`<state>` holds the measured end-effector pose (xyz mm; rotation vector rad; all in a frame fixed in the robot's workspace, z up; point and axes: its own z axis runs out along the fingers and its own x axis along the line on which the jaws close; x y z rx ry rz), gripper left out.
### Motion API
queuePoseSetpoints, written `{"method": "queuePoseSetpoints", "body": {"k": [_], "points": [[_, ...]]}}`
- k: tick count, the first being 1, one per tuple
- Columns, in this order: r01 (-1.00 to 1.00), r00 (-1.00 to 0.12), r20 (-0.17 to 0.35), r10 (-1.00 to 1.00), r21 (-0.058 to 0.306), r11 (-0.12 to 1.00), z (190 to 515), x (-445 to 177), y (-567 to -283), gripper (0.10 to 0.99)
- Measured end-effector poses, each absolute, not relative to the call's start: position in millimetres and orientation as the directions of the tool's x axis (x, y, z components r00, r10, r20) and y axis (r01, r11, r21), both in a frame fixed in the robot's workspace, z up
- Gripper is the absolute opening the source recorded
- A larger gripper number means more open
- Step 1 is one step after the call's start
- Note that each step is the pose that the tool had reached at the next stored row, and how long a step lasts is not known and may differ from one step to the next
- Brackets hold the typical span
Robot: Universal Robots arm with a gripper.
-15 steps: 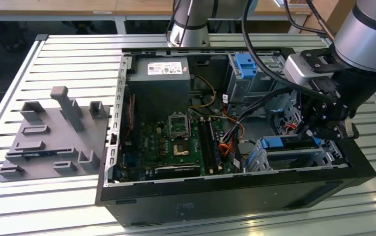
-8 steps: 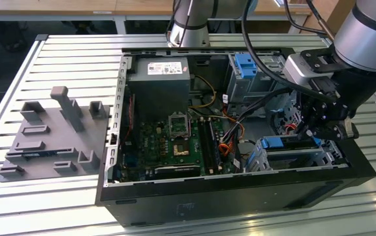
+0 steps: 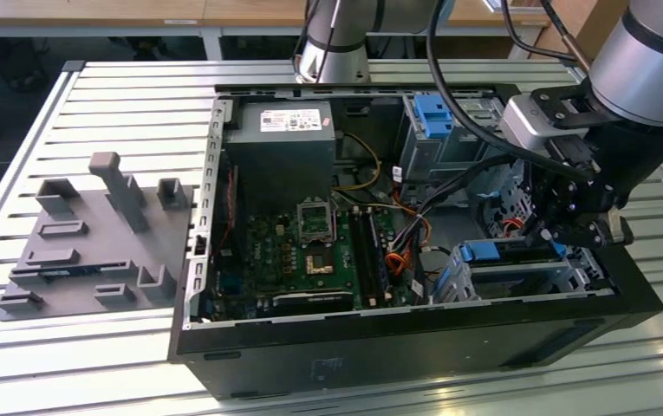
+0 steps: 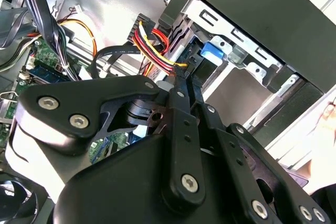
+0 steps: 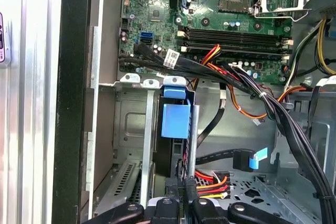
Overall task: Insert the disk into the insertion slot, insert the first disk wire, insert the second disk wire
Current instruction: 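Insert the first disk wire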
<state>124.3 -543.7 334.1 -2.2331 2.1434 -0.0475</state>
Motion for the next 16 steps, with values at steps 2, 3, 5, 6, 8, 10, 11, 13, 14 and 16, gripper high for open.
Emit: {"method": "queuePoseSetpoints", "body": {"k": [2, 3, 5, 6, 8, 10, 11, 13, 14, 16], "points": [[-0.998, 0.041, -0.01, -0.999, -0.054, -0.04, 334.9, 124.3, -543.8, 0.165], [-0.998, 0.04, -0.01, -0.999, -0.054, -0.04, 335.0, 124.3, -543.9, 0.165], [-0.998, 0.037, -0.01, -0.999, -0.054, -0.037, 335.0, 124.2, -544.1, 0.165], [-0.998, 0.034, -0.01, -0.999, -0.054, -0.034, 335.0, 124.2, -544.2, 0.165], [-0.998, 0.025, -0.01, -1.0, -0.054, -0.024, 334.9, 124.3, -544.4, 0.165], [-0.998, 0.017, -0.009, -1.0, -0.054, -0.016, 334.8, 124.3, -544.4, 0.165], [-0.998, 0.015, -0.009, -1.0, -0.054, -0.015, 334.6, 124.3, -544.4, 0.165], [-0.998, 0.015, -0.01, -1.0, -0.054, -0.014, 334.3, 124.3, -544.4, 0.165], [-0.998, 0.015, -0.01, -1.0, -0.054, -0.014, 334.2, 124.2, -544.4, 0.165], [-0.998, 0.015, -0.01, -1.0, -0.054, -0.014, 333.7, 124.1, -544.4, 0.165]]}}
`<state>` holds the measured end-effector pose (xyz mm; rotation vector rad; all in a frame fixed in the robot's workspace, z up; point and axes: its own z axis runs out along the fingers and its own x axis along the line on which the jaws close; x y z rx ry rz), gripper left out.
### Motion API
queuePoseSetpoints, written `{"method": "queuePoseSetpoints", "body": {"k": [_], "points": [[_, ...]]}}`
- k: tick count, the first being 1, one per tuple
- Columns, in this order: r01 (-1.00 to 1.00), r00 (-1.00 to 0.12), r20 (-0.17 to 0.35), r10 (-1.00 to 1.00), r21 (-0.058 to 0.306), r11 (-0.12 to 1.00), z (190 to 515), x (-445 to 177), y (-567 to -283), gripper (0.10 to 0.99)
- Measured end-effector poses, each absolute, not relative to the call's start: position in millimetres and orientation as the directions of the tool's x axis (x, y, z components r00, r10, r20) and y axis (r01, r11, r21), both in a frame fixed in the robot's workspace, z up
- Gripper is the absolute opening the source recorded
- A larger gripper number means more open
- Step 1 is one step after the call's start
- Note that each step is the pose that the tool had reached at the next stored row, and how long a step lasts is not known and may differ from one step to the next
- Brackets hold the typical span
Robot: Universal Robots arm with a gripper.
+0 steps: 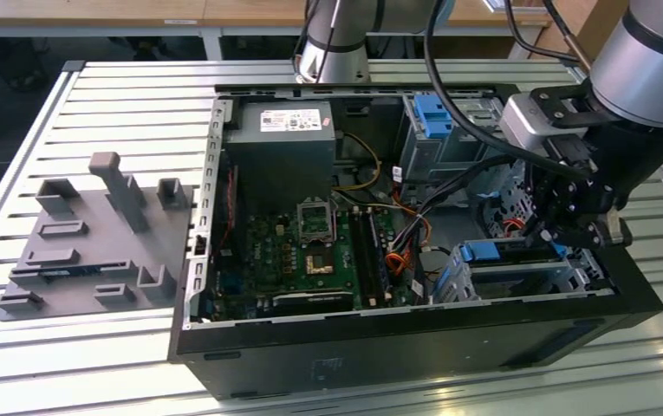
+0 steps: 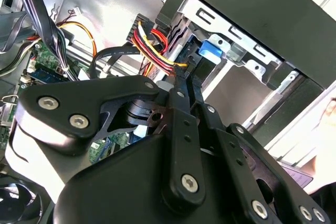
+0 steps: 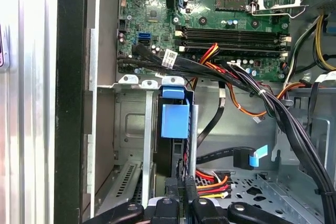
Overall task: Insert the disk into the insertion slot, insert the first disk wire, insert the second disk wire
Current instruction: 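Insert the first disk wire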
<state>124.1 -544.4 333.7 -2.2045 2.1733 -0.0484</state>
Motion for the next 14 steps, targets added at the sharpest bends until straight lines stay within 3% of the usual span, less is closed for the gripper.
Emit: {"method": "queuePoseSetpoints", "body": {"k": [14], "points": [[-0.998, 0.014, -0.01, -1.0, -0.054, -0.014, 329.8, 124.0, -544.4, 0.165]]}}
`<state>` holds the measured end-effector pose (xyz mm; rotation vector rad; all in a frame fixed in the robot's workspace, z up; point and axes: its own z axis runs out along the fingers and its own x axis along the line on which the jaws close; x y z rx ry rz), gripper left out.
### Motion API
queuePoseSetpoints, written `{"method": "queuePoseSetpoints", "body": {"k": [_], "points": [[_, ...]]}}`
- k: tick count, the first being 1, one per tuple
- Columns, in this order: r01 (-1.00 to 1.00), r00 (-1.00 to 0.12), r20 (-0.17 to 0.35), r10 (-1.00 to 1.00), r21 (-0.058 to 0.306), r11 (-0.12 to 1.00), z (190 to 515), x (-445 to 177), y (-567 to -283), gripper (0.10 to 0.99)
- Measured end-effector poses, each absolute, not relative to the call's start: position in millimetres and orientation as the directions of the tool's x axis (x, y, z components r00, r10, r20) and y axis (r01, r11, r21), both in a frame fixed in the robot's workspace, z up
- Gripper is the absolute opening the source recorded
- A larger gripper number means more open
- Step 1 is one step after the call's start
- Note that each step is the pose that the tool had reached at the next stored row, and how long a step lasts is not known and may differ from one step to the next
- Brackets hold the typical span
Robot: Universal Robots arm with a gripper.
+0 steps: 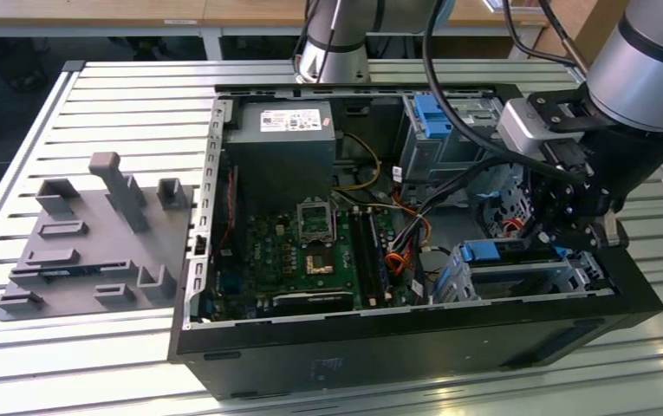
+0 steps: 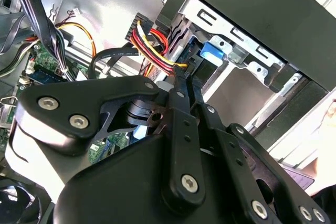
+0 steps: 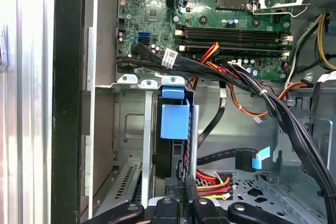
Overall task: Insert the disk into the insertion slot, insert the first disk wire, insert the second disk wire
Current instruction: 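Insert the first disk wire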
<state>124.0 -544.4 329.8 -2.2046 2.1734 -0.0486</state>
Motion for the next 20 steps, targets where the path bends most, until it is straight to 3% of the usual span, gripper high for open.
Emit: {"method": "queuePoseSetpoints", "body": {"k": [14, 15, 20], "points": [[-0.998, 0.015, -0.009, -1.0, -0.054, -0.014, 329.3, 124.1, -544.4, 0.173], [-0.998, 0.014, -0.009, -1.0, -0.054, -0.014, 330.9, 124.0, -544.4, 0.235], [-0.998, 0.014, -0.009, -1.0, -0.054, -0.014, 340.2, 124.0, -544.4, 0.235]]}}
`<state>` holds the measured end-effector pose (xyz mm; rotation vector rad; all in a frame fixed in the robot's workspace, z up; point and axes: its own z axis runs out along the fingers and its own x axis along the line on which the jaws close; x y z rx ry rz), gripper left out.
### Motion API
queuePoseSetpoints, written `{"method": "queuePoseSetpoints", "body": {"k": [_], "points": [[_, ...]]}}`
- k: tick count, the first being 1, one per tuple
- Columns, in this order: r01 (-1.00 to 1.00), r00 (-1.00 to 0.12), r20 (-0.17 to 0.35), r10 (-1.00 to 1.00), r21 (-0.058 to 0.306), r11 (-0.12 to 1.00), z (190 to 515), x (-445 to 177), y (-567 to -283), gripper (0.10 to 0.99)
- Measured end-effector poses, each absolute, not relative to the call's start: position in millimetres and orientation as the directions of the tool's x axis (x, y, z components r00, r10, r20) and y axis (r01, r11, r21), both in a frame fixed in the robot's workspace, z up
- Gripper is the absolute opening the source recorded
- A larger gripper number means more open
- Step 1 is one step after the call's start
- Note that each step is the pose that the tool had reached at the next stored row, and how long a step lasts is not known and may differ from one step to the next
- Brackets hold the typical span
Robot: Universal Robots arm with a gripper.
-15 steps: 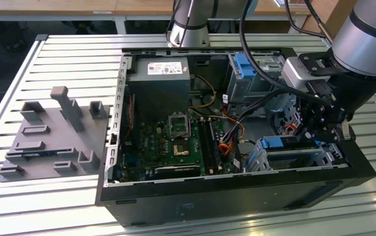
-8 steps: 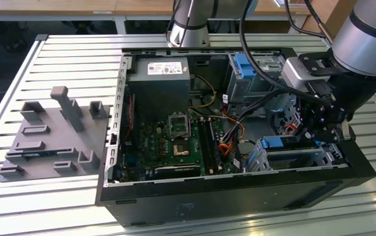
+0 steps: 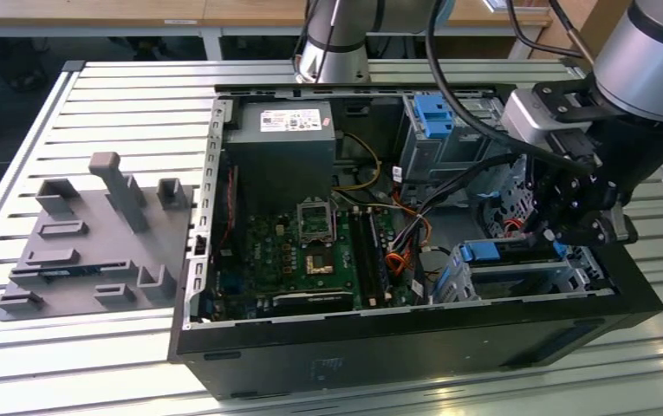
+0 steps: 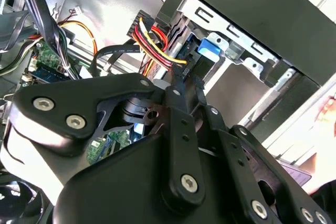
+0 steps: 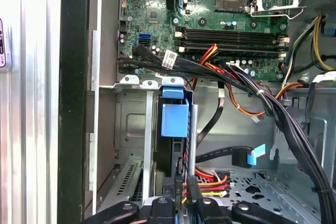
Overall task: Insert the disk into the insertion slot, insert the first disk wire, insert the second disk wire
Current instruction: 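Insert the first disk wire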
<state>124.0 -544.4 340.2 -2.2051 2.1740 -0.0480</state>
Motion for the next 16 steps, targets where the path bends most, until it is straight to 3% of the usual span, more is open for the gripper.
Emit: {"method": "queuePoseSetpoints", "body": {"k": [3, 6, 16], "points": [[-0.999, 0.014, -0.01, -1.0, -0.051, -0.014, 341.3, 124.7, -544.4, 0.22], [-0.999, 0.014, -0.009, -1.0, -0.049, -0.014, 342.6, 124.9, -544.4, 0.106], [-0.999, 0.014, -0.01, -1.0, -0.047, -0.014, 347.6, 125.0, -544.4, 0.106]]}}
